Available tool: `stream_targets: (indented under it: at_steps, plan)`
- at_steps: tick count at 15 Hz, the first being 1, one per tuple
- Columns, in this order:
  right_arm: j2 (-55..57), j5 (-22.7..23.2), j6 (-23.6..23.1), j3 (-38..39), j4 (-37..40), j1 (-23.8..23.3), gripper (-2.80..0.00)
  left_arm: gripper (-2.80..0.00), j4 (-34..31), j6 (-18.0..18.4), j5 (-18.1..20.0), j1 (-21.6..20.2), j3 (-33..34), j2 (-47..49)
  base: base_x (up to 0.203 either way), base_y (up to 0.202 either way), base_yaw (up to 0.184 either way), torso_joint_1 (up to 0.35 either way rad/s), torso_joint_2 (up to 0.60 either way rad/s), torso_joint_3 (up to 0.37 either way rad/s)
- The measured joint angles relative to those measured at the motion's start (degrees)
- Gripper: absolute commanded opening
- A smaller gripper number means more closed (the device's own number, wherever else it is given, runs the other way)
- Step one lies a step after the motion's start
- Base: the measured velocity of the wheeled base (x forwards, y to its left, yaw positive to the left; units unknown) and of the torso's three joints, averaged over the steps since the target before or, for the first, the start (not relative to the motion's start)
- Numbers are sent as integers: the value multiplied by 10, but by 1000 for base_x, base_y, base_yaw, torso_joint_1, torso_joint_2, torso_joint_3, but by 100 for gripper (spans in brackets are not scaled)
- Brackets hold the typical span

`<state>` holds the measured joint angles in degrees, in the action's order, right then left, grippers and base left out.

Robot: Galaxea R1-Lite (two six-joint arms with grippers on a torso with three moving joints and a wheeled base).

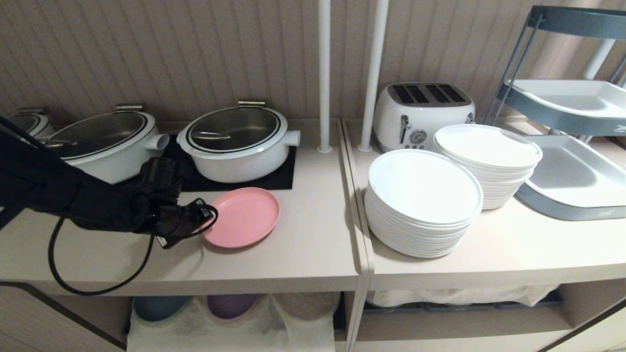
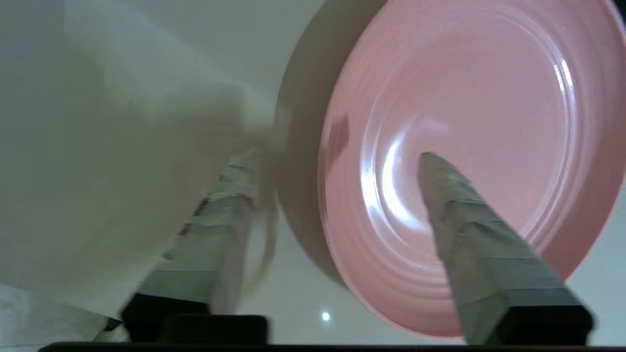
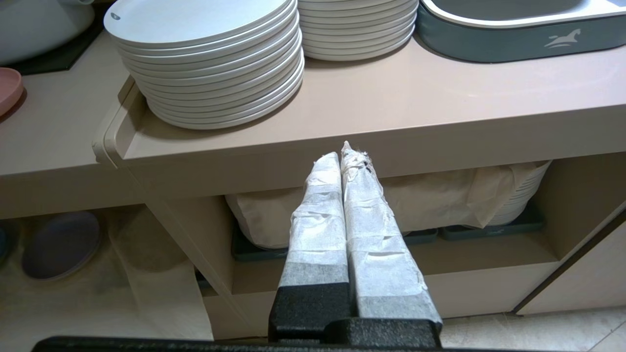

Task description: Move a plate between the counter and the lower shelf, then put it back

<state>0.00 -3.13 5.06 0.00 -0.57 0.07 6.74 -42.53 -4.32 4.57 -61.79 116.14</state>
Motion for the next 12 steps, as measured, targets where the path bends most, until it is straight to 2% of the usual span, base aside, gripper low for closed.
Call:
stream_targets:
  at_steps: [5, 12]
  plan:
    - [0, 0, 0, 0, 0, 0, -280, 0, 0, 1, -1, 0, 34, -37, 0, 0, 0, 0, 0, 0]
    - [0, 0, 0, 0, 0, 0, -280, 0, 0, 7, -2, 2, 142, -151, 0, 0, 0, 0, 0, 0]
